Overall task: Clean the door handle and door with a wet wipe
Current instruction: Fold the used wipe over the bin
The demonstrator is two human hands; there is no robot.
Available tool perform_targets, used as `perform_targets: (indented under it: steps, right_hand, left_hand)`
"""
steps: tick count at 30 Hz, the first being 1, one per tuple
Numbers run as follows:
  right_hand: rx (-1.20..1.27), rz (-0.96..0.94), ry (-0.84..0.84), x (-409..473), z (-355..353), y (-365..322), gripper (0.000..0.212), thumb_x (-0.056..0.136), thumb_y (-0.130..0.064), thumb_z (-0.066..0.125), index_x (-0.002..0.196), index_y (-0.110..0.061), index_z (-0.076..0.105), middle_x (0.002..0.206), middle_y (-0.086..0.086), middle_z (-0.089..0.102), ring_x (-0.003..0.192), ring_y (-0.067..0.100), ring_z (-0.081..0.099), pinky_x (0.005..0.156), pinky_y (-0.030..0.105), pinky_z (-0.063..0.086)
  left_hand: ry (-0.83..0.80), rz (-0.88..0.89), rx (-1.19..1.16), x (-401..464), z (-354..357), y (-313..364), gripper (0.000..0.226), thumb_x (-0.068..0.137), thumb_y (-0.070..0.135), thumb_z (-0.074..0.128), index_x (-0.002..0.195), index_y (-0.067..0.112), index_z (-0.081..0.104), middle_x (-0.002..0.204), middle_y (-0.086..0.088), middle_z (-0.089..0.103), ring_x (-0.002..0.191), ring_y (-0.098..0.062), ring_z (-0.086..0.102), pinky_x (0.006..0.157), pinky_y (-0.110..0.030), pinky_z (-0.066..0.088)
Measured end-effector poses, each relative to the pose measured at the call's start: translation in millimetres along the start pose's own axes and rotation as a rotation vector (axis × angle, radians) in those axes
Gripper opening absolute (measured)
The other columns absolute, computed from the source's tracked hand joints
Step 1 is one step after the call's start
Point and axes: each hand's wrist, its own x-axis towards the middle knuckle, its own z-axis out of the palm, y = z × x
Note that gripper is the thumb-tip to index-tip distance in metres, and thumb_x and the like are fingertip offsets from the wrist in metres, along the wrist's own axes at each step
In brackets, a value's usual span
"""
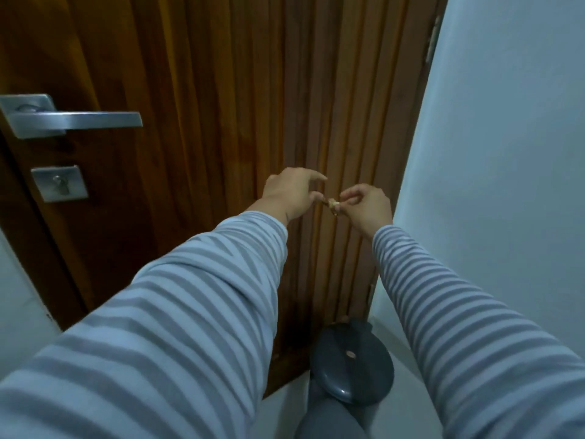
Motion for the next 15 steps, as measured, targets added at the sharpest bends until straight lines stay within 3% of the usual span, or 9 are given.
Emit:
perform_targets:
  steps: [5, 15]
  right_hand:
    - [0.038, -0.016, 0.02, -14, -13, 20, 0.041, 0.068, -0.003, 0.077, 0.064, -0.023, 0.042, 0.07, 0.005, 0.068, 0.075, 0.024, 0.069, 0.076, 0.038, 0.054]
    - [0.073, 0.039, 0.052, -14, -20, 64, 0.037, 0.069, -0.002, 0.068, 0.066, -0.027, 0.04, 0.08, 0.018, 0.07, 0.08, 0.031, 0.07, 0.078, 0.047, 0.055]
  left_hand:
    - [-0.019, 0.0, -0.065, -11, 26, 20, 0.031, 0.093, 0.034, 0.065, 0.124, 0.037, 0.064, 0.127, 0.014, 0.065, 0.126, -0.01, 0.052, 0.102, -0.033, 0.035]
    - [-0.03, -0.055, -0.076, -22, 74, 28, 0.023, 0.093, 0.036, 0.065, 0.115, 0.037, 0.069, 0.12, 0.009, 0.068, 0.121, -0.015, 0.055, 0.101, -0.037, 0.037]
